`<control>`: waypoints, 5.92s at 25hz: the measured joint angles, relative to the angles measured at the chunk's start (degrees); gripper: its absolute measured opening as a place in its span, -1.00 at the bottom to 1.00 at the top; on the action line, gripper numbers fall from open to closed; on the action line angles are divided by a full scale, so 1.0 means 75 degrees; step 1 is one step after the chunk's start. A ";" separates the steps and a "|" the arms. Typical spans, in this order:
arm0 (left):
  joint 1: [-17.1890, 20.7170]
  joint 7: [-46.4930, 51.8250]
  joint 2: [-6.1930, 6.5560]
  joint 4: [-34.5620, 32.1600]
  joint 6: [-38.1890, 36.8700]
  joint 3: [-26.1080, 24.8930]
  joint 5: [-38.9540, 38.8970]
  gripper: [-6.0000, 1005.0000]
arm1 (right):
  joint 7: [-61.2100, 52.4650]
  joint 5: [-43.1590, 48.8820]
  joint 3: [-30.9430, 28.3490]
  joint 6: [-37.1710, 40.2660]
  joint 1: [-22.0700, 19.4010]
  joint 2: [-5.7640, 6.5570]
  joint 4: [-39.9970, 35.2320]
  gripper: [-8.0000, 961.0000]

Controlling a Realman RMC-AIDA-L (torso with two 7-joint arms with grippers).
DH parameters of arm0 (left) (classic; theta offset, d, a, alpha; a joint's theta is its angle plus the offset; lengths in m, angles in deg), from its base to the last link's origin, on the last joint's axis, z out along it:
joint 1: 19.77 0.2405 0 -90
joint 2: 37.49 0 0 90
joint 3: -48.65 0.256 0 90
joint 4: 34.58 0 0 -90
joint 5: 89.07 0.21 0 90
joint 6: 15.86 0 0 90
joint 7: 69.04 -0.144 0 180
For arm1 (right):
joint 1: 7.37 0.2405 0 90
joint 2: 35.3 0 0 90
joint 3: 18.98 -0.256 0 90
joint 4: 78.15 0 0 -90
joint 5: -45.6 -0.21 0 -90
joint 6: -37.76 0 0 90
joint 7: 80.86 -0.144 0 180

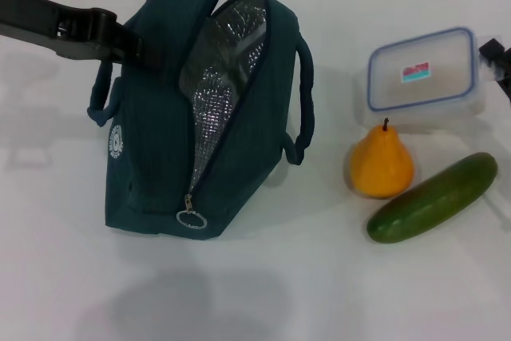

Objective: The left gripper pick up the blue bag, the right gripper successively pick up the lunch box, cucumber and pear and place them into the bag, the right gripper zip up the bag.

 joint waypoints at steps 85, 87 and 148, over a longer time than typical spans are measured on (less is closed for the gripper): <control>-0.0635 -0.0576 -0.0483 0.1205 0.0447 0.0229 -0.0189 -0.91 | -0.0911 0.1969 0.0628 0.0491 0.3224 -0.0001 0.0875 -0.61; -0.0615 -0.0576 -0.0472 0.1205 0.0446 0.0227 -0.0190 -0.91 | -0.0834 0.1961 0.0623 0.0637 0.3164 -0.0001 0.0819 -0.61; -0.0162 -0.0767 -0.0412 0.1101 0.0465 -0.0022 -0.0482 -0.91 | 0.0538 1.1132 0.2916 0.3873 0.2050 0.0346 -0.9185 0.62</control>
